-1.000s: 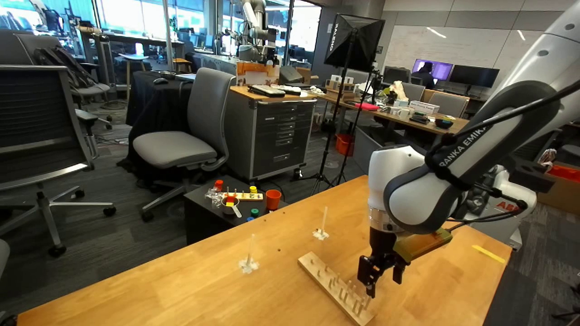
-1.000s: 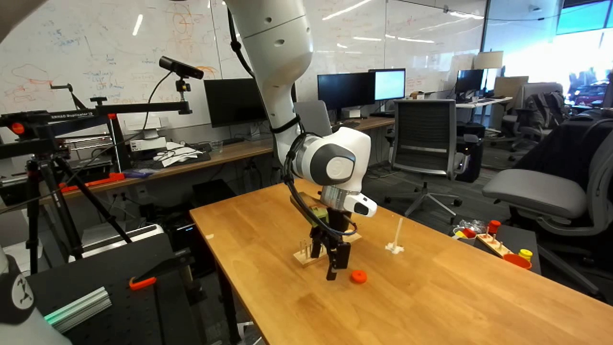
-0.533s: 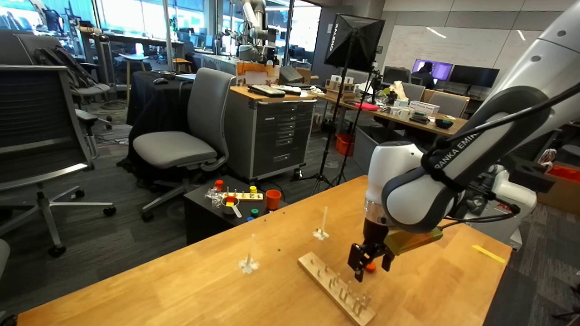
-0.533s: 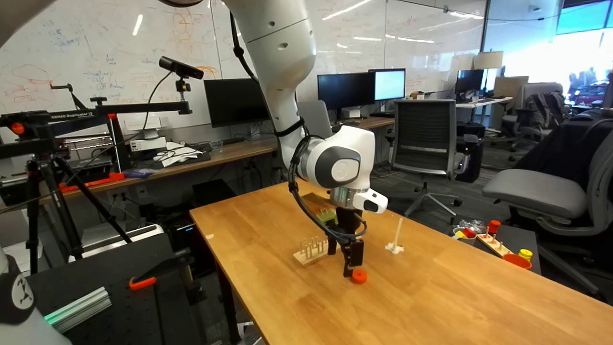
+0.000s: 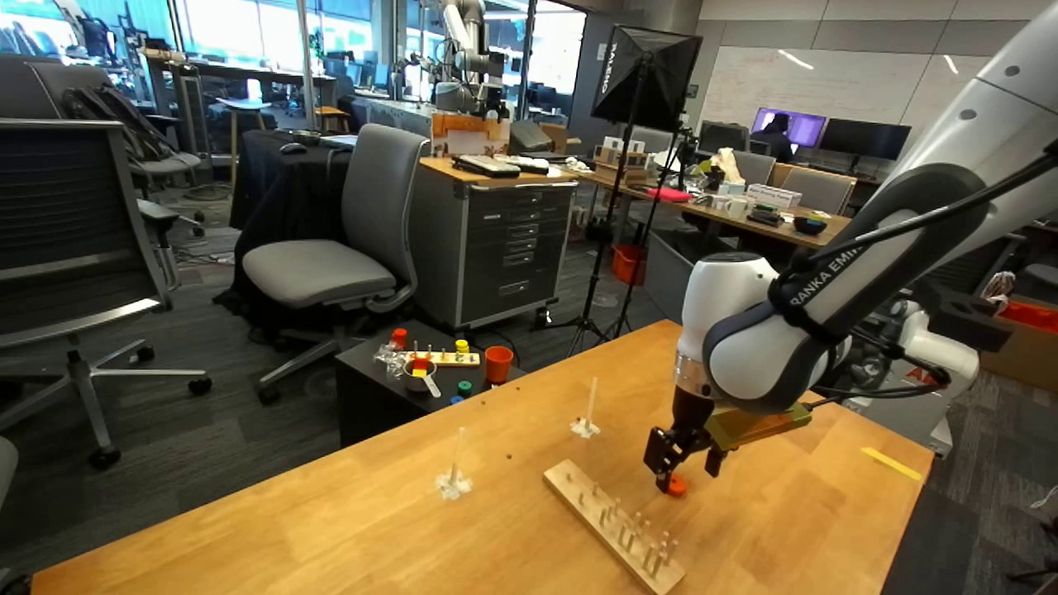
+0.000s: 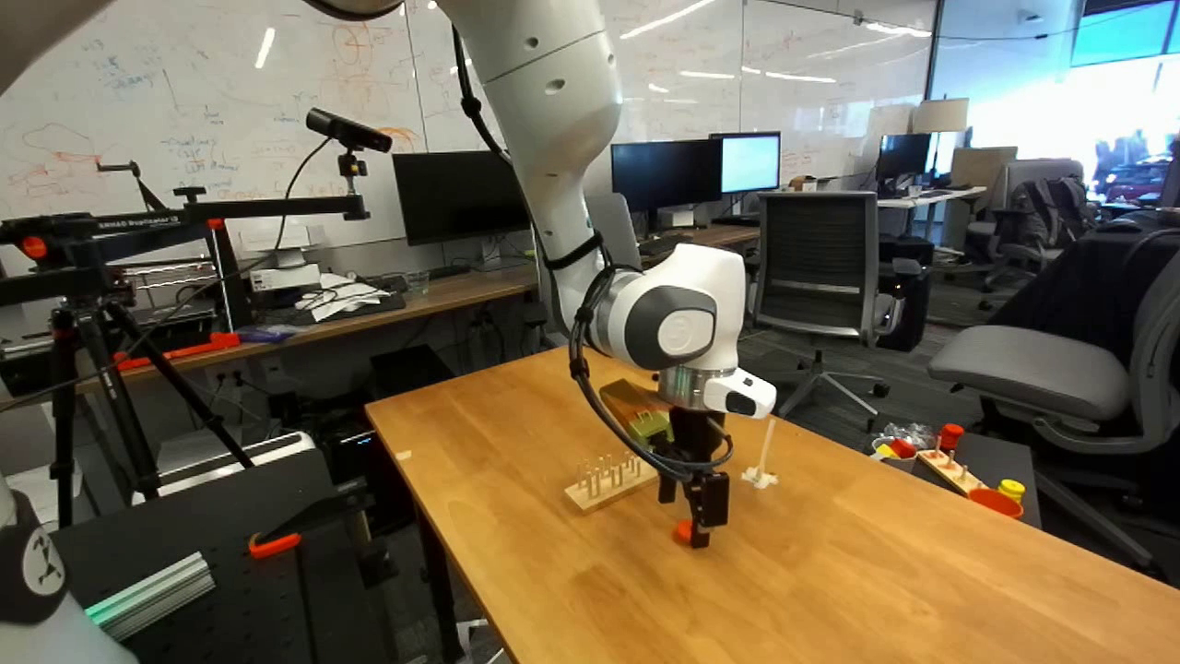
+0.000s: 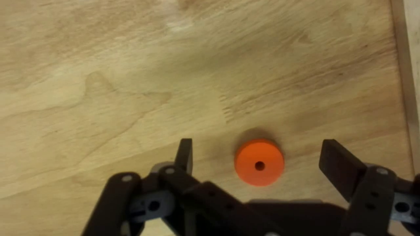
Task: Put the orange thing on the wooden rack
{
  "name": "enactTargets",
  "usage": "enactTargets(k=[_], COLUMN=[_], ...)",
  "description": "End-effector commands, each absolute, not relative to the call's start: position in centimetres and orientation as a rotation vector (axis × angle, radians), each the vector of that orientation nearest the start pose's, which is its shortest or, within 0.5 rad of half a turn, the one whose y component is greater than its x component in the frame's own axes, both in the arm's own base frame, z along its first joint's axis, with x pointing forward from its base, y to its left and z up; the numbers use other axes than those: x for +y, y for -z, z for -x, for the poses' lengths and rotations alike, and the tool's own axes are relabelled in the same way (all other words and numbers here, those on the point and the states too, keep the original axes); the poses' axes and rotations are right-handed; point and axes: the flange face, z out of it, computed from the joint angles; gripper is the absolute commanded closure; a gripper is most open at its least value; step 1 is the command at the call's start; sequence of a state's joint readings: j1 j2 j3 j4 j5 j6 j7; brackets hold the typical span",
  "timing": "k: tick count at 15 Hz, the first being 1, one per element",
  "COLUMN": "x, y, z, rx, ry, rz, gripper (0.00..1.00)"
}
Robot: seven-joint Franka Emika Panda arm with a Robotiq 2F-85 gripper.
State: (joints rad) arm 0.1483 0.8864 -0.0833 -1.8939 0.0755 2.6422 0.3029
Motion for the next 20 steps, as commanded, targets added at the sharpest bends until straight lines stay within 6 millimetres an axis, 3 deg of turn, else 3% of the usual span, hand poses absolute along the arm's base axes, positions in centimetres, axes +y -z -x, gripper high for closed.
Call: enactTargets(k=[1, 9, 17, 20], x=[2.2, 2.8, 4.6, 4.4], y=[-1.3, 0.8, 0.0, -0.1], z=[-59.3, -60.6, -60.8, -60.4], rx=[0.519, 0.573, 0.627, 0.653], ry=[-0.143, -0.088, -0.091, -0.094], rz=[3.164, 3.117, 3.050, 3.031], gripper=[0.00, 0.00, 0.00, 0.00])
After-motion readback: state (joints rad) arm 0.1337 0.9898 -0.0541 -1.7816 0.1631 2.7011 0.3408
